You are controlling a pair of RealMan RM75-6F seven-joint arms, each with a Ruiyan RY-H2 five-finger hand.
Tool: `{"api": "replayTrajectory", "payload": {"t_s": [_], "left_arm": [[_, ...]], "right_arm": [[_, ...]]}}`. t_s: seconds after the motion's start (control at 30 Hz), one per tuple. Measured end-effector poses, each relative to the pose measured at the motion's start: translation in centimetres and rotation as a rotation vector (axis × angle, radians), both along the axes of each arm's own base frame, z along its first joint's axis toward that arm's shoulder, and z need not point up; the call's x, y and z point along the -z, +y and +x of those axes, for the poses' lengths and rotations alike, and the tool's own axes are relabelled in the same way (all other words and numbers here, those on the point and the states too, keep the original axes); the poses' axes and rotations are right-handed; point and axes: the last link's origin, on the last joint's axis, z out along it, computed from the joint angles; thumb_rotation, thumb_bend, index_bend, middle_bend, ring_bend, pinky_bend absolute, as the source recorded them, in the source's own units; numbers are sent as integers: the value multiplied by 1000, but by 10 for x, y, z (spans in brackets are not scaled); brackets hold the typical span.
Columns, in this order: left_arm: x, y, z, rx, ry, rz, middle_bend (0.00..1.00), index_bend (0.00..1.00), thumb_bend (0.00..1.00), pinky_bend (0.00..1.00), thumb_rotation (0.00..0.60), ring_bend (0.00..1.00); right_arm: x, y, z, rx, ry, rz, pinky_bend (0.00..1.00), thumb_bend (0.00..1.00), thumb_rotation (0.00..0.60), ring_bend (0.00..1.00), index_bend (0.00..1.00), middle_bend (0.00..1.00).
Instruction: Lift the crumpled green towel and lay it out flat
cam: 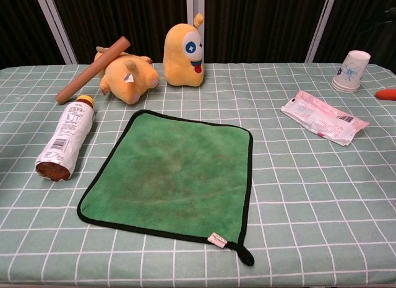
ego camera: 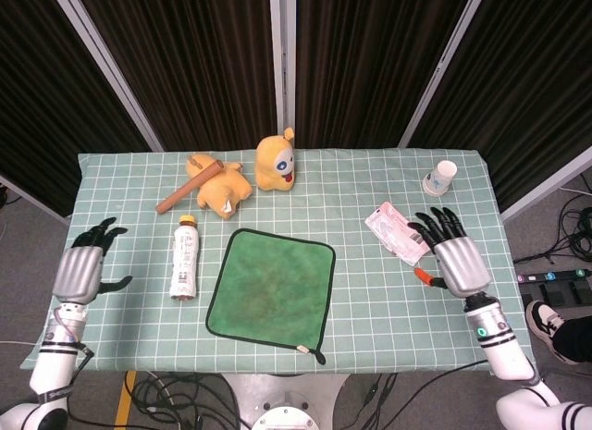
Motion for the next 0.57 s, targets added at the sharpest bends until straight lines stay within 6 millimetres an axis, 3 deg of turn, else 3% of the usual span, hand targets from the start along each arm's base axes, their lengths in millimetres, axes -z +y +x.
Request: {"api": "replayTrajectory", "payload": {"t_s": [0.27, 0.57], "left_arm": [[-26, -43, -28, -89, 82, 80, 210, 277, 109, 219, 600, 186], [-34, -82, -23, -111, 97, 82, 210, 277, 110, 216, 600, 185]], "right_arm": [[-36, 46, -47, 182, -2, -80, 0, 74, 600, 0, 104, 57], [-63, 100, -78, 325, -54, -147, 0, 77, 598, 0, 104, 57]]}}
